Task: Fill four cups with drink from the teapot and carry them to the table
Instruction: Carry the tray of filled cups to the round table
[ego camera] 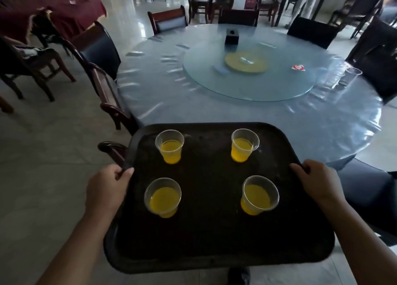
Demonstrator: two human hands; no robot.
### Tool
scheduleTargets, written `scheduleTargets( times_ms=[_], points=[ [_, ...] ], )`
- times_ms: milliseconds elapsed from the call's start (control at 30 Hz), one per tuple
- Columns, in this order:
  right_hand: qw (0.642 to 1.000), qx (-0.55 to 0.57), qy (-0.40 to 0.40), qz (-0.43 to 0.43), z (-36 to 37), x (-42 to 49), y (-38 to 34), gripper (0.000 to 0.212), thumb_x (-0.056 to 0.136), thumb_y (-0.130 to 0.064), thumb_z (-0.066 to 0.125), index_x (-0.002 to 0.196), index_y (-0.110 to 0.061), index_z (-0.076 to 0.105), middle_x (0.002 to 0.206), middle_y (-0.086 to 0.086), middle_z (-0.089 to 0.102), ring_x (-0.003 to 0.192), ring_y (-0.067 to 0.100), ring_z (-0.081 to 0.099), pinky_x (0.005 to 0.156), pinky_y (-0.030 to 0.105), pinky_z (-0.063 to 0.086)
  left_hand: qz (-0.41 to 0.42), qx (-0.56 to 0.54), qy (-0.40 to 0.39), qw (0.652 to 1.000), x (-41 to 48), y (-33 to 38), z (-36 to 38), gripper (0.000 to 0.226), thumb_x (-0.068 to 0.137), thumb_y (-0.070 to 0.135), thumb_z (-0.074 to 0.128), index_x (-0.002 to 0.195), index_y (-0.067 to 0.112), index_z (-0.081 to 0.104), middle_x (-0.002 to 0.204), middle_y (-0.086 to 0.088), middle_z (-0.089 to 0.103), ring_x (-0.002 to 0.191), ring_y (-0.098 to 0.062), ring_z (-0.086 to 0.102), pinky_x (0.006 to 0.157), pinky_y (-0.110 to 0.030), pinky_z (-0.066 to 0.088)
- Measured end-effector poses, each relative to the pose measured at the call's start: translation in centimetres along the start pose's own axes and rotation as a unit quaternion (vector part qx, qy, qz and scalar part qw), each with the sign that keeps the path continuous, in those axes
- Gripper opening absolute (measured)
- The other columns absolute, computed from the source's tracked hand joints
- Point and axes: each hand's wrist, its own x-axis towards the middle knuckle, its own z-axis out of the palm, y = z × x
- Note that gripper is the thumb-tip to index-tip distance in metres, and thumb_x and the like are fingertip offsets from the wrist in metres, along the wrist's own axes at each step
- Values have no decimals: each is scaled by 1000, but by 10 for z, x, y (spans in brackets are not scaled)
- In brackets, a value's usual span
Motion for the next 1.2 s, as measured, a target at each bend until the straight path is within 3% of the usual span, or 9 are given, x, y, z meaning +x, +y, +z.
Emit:
scheduleTargets(
  times_ms=[267, 400, 467, 600, 700, 867, 1200],
  points=[
    [1000, 13, 1, 1, -10, 75, 71, 45, 91, -38, 66, 59, -9, 54, 53, 3, 52, 54, 27, 43, 53, 36, 34, 12, 2, 11, 1000, 9, 77, 75, 39, 93, 30, 74, 62, 17, 54, 54, 1, 59, 54, -14, 54, 51, -30, 37],
    [1000, 22, -5, 7, -14, 114, 103, 44, 92, -37, 65, 62, -8, 55, 54, 4, 53, 54, 28, 46, 53, 35, 34, -6, 12, -9, 1000, 16, 114, 110, 35, 95, 32, 72, 66, 20, 54, 61, 4, 60, 64, -29, 61, 63, -41, 49],
    [999, 31, -5, 13, -15, 130, 118, 44, 93, -37, 64, 62, -8, 54, 54, 4, 53, 54, 28, 48, 52, 35, 33, -7, 28, -10, 1000, 19, 131, 125, 33, 96, 35, 70, 71, 18, 57, 61, 9, 57, 65, -25, 57, 62, -38, 44],
    [999, 34, -11, 21, -13, 156, 144, 42, 94, -37, 63, 61, -12, 55, 55, 3, 55, 53, 21, 49, 51, 32, 32, 16, 19, -6, 1000, 28, 161, 152, 33, 96, 29, 71, 71, 16, 55, 58, 10, 52, 55, -4, 43, 51, -29, 31],
    [999, 31, -20, 33, -8, 175, 157, 40, 94, -38, 62, 64, -13, 57, 58, 4, 58, 56, 23, 51, 54, 34, 38, 35, 12, -19, 999, 39, 178, 171, 37, 98, 27, 70, 67, 12, 55, 57, -3, 57, 54, -14, 52, 50, -27, 35],
    [998, 29, -22, 52, 13, 211, 175, 42, 95, -40, 59, 63, -14, 56, 57, 2, 57, 54, 18, 51, 52, 32, 36, 53, 32, -30, 998, 72, 199, 210, 36, 98, 26, 68, 69, 9, 56, 57, -5, 56, 54, -21, 53, 50, -30, 36],
    [998, 20, -7, 65, 75, 294, 180, 43, 96, -35, 60, 58, -19, 48, 52, -4, 49, 49, 9, 44, 51, 19, 24, 47, 28, -48, 997, 159, 206, 298, 37, 100, 29, 65, 71, 11, 53, 57, -4, 53, 53, -19, 48, 49, -30, 33]
  ],
)
